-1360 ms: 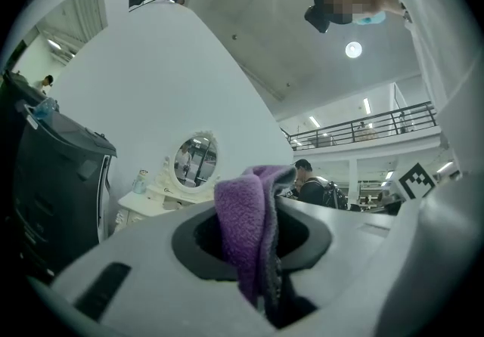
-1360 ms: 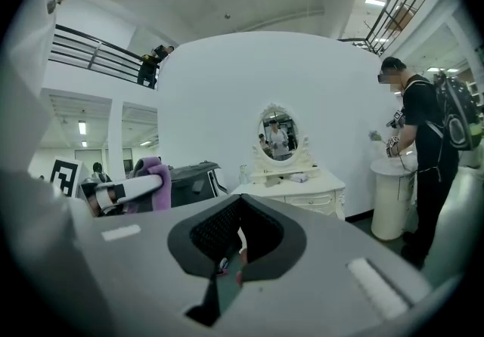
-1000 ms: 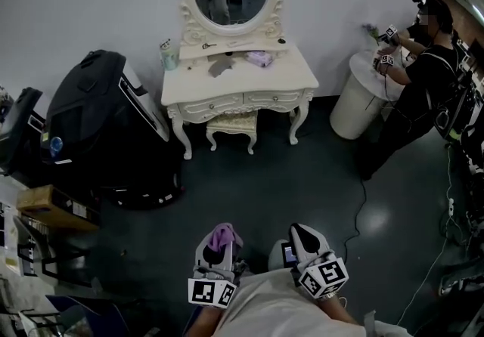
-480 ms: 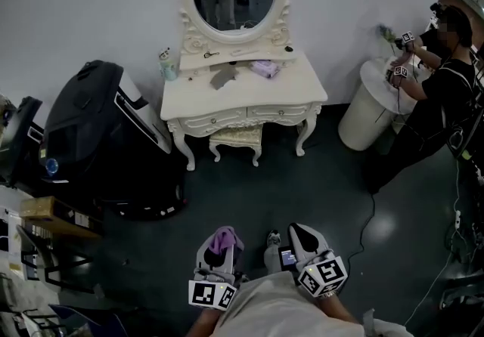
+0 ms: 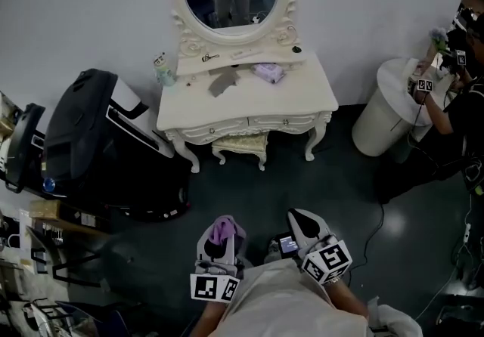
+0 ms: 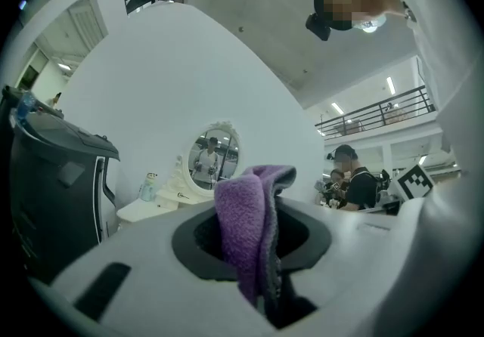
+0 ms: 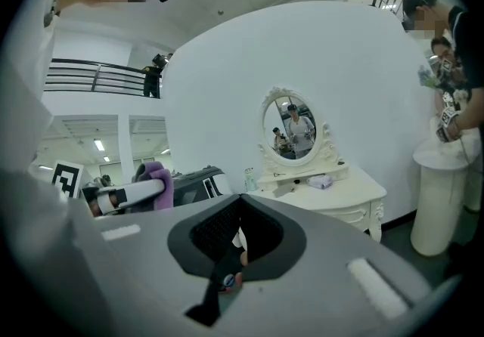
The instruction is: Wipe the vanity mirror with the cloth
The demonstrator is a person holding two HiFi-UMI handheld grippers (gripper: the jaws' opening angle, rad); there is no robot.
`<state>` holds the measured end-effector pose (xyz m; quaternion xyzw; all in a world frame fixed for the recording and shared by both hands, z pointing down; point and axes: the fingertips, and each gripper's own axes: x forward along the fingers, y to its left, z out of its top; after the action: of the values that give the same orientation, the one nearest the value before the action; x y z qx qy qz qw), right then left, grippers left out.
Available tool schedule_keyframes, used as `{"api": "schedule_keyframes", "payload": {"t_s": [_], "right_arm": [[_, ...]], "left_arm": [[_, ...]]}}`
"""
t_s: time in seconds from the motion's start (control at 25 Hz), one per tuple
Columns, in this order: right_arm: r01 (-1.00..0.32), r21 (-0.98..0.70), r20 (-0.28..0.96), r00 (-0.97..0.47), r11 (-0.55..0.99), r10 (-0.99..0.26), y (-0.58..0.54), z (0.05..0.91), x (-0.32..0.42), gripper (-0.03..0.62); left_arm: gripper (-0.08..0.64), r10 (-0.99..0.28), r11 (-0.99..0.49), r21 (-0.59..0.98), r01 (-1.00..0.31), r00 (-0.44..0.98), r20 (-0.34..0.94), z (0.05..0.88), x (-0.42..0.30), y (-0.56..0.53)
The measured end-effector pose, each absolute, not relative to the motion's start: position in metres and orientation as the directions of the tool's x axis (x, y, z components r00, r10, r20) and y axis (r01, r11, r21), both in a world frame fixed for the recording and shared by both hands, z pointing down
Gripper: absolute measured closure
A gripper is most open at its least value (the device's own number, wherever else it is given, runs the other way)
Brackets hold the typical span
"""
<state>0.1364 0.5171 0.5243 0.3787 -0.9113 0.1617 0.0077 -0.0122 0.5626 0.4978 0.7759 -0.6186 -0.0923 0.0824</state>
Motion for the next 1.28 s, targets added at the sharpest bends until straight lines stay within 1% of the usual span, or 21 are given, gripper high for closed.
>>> {"api": "schedule_keyframes", "payload": {"t_s": [0.12, 0.32, 0.52, 0.64, 0.88, 1.04, 1.28], "right_arm": [[-0.688, -0.285, 0.143, -0.719, 0.668, -0.68, 0.493, 0.527, 0.142, 0.584], [-0.697, -0.283, 0.161, -0.712, 0.659, -0.684, 0.448, 0.536, 0.139, 0.584], [-0.75, -0.274, 0.175, -0.655, 0.602, -0.735, 0.39, 0.545, 0.135, 0.584], [-0.778, -0.274, 0.176, -0.619, 0.566, -0.765, 0.348, 0.54, 0.121, 0.584], [-0.808, -0.249, 0.127, -0.574, 0.534, -0.809, 0.255, 0.51, 0.087, 0.584], [-0.824, -0.273, 0.13, -0.543, 0.496, -0.83, 0.212, 0.512, 0.061, 0.584], [-0.831, -0.263, 0.125, -0.533, 0.49, -0.837, 0.169, 0.511, 0.024, 0.584]], "left_arm": [[0.465, -0.973, -0.23, 0.229, -0.946, 0.231, -0.023, 0.499, -0.002, 0.536], [0.465, -0.972, -0.23, 0.244, -0.942, 0.236, -0.003, 0.507, -0.007, 0.488], [0.465, -0.957, -0.285, 0.248, -0.926, 0.291, -0.013, 0.518, -0.017, 0.418], [0.465, -0.94, -0.339, 0.245, -0.908, 0.34, -0.04, 0.508, -0.029, 0.364], [0.465, -0.9, -0.435, 0.214, -0.874, 0.422, -0.105, 0.478, -0.058, 0.26], [0.465, -0.892, -0.451, 0.224, -0.864, 0.441, -0.096, 0.482, -0.088, 0.216], [0.465, -0.886, -0.464, 0.225, -0.857, 0.453, -0.101, 0.481, -0.124, 0.167]]}}
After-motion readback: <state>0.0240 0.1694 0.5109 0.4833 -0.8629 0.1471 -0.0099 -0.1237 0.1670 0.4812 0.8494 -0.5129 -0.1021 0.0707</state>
